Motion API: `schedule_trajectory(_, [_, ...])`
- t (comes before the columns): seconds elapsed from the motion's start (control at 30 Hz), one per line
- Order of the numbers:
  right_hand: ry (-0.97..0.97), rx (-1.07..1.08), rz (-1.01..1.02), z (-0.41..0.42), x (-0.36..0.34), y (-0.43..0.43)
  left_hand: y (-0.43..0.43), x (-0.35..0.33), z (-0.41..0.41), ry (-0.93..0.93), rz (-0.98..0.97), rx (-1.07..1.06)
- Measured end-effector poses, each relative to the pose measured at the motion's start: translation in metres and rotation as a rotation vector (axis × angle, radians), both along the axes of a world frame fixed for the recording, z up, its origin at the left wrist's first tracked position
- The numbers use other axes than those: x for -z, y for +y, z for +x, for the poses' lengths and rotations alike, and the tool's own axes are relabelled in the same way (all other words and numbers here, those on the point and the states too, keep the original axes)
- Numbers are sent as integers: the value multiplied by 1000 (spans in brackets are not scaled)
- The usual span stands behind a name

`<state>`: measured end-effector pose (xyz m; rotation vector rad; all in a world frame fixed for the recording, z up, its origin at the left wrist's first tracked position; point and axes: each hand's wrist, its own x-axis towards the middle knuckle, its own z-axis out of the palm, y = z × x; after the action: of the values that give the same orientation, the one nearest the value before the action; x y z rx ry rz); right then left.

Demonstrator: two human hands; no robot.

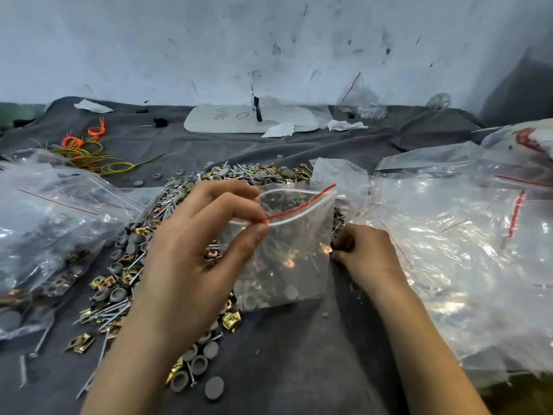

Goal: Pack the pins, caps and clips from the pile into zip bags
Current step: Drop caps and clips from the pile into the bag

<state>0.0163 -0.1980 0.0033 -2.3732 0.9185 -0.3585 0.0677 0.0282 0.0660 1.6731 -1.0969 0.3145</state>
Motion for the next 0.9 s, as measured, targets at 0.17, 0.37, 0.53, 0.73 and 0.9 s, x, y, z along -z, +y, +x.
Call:
schedule_trajectory(0.17, [-42, 70, -89, 5, 8, 0, 1, -1, 0, -18, 18, -6])
schedule_trajectory(0.37, [-410, 51, 328, -2, -2, -7, 1, 0, 0, -20, 18, -12])
schedule_trajectory(0.53, [-581, -70, 556, -11, -11, -8, 2, -1, -1, -23, 21, -12])
schedule_trajectory(0.73, [-610, -141, 587, -15, -16, -6, 2, -1, 0, -13, 21, -4])
schedule_trajectory(0.9, [-610, -211, 499, -18, -18, -8, 3, 0, 0, -6, 20, -1])
